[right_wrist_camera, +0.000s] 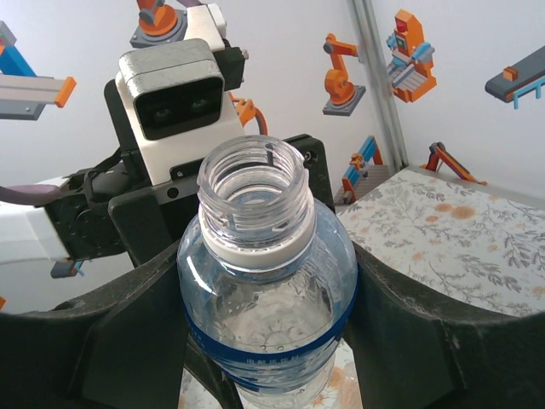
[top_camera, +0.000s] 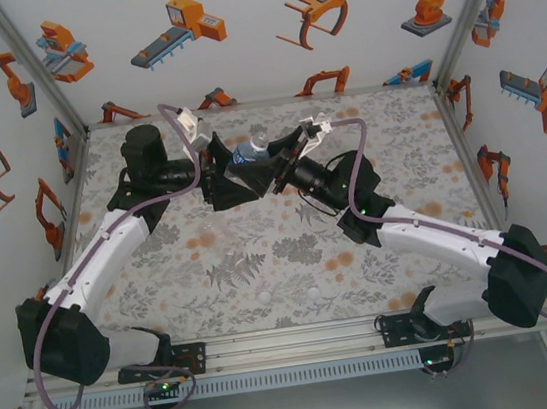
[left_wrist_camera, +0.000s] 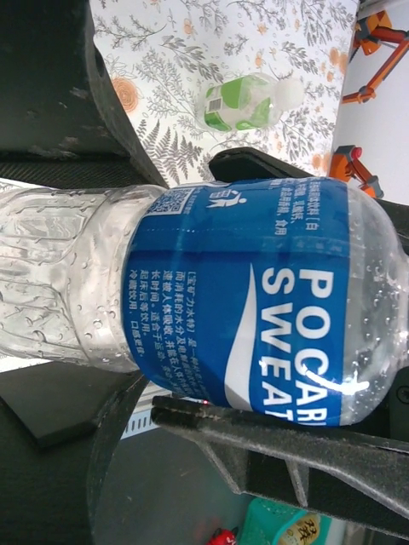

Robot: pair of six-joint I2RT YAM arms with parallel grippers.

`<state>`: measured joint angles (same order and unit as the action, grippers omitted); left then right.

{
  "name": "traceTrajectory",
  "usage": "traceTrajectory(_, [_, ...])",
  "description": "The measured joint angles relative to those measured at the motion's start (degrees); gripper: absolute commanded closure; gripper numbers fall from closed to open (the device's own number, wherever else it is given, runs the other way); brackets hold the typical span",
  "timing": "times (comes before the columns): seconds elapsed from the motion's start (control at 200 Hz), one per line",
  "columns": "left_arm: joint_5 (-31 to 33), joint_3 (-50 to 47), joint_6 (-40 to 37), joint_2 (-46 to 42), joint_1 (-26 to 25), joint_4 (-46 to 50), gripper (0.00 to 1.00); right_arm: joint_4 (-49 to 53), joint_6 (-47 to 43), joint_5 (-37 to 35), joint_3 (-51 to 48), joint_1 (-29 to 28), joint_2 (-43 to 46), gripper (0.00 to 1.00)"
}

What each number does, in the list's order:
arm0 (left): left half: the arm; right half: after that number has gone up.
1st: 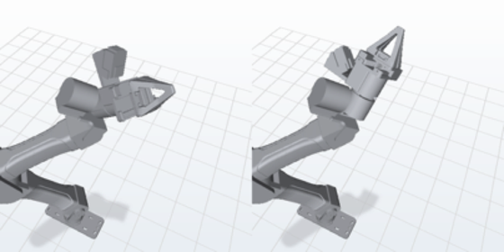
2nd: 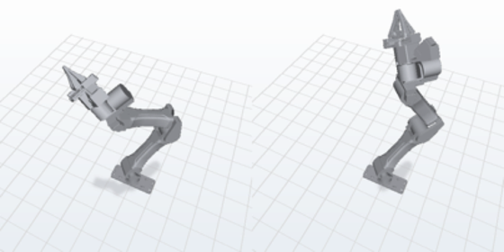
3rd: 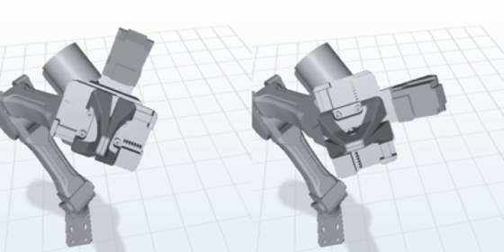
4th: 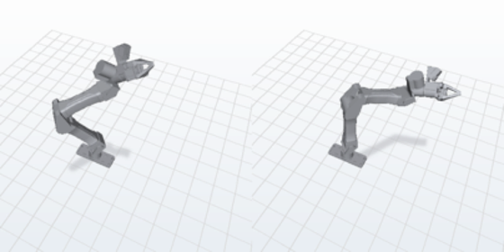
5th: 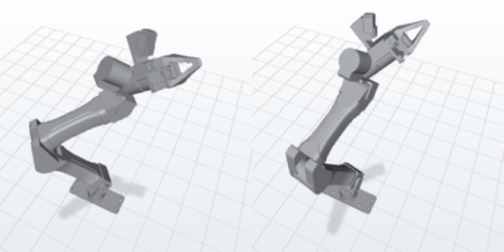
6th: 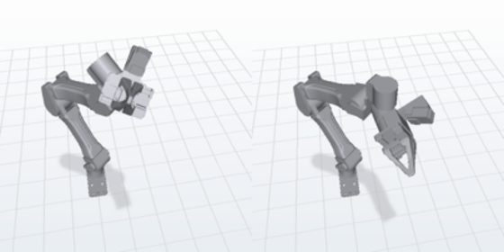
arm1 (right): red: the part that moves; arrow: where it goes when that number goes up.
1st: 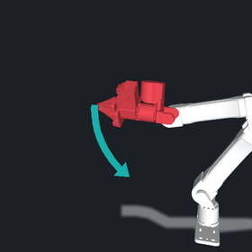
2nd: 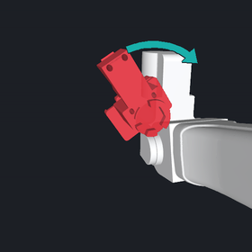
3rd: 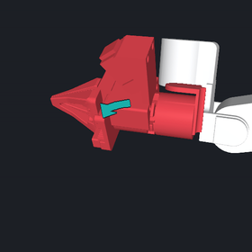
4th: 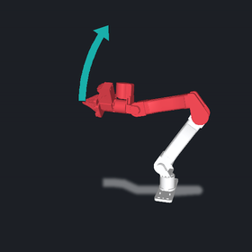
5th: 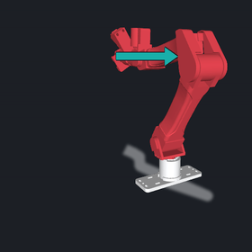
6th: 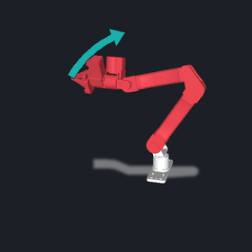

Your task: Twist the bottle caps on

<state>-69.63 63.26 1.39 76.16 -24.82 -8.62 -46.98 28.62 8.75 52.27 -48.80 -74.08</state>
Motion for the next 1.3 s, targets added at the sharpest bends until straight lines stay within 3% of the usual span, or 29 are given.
traceTrajectory(0.215, [0.0,0.0,-0.24,0.0,0.0,0.35,0.34,-0.48,-0.15,-0.96,-0.09,-0.22,0.24,0.72])
traceTrajectory(0.456, [-0.35,0.02,-1.33,0.0,0.0,1.36,0.52,-0.31,-0.15,-0.92,-0.09,-0.22,0.39,0.71])
traceTrajectory(0.501, [-0.39,0.02,-1.46,-0.02,0.0,1.51,0.56,-0.2,-0.15,-0.92,-0.09,-0.22,0.39,0.66])
traceTrajectory(0.646, [-0.28,0.02,-1.99,0.0,0.0,2.36,0.68,0.98,-0.28,-0.94,-0.09,-0.24,0.79,0.28])
traceTrajectory(0.756, [0.87,0.02,-2.23,0.0,0.13,3.32,0.79,4.79,-1.88,-1.86,-0.09,-0.46,3.15,0.19])
traceTrajectory(0.891, [2.91,0.07,-2.67,-0.02,0.81,4.46,1.0,11.74,-4.46,-4.09,0.09,-0.48,8.24,0.19])
traceTrajectory(1.302, [11.61,1.62,-7.69,-1.25,2.01,12.37,1.0,47.56,-3.23,-19.63,5.75,-0.48,15.74,0.37])
